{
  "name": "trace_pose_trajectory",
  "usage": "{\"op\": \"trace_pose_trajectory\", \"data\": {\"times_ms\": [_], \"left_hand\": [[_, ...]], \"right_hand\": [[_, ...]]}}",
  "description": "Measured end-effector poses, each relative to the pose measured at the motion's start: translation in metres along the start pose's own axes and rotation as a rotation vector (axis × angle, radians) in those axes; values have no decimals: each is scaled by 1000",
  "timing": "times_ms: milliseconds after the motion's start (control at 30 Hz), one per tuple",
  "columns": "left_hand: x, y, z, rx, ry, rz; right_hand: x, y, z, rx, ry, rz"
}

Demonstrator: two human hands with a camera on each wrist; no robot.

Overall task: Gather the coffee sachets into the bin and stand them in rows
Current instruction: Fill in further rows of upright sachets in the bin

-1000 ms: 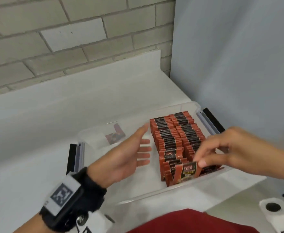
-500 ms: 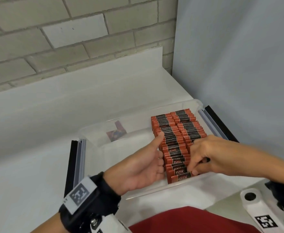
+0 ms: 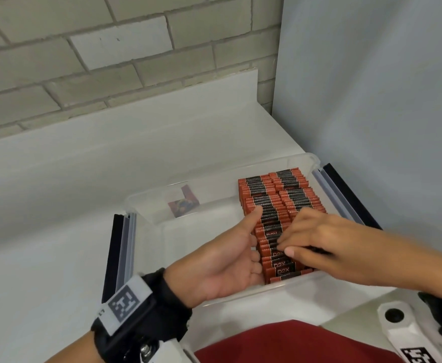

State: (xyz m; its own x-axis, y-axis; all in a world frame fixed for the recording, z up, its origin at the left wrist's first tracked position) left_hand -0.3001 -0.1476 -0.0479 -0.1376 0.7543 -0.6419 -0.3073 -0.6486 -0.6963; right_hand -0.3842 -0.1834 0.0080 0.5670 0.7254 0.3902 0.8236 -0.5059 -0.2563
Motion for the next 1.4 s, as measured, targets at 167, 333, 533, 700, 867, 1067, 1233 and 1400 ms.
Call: {"op": "trace_pose_trajectory", "data": {"times_ms": [167, 333, 533, 700, 867, 1067, 1233, 1400], "left_hand": [[-3, 3, 1, -30, 16, 19], [-17, 1, -5, -124, -41, 51], [-19, 0, -7, -123, -19, 13], [-34, 2, -15, -167, -78, 93], [-35, 7, -17, -178, -57, 72], [-51, 12, -19, -167, -133, 131], [-56, 14, -21, -198, -112, 132], [-62, 19, -29, -216, -84, 165]], "right_hand": [[0, 1, 7, 50, 3, -6], [-8, 5, -10, -27, 33, 132], [-9, 8, 10, 104, -62, 201], [-9, 16, 1, 53, -48, 240], [-12, 22, 9, 110, -34, 259], [-33, 25, 4, 106, -70, 369], [-36, 23, -1, 66, 12, 353], [-34, 9, -13, 39, 76, 334]]}}
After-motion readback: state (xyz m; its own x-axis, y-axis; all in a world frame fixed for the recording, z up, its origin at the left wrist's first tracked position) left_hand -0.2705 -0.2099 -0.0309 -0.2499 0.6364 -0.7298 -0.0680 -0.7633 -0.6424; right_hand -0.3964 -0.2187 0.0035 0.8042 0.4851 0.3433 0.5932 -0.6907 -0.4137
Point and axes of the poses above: each hand's wrist, its own y-axis towards the middle knuckle, its own z-axis out of the palm, x = y × z, the point moved 9 cm from there along y, towards the middle knuckle, and after that the axes turned 2 degrees about z, right-handed, at the moved point
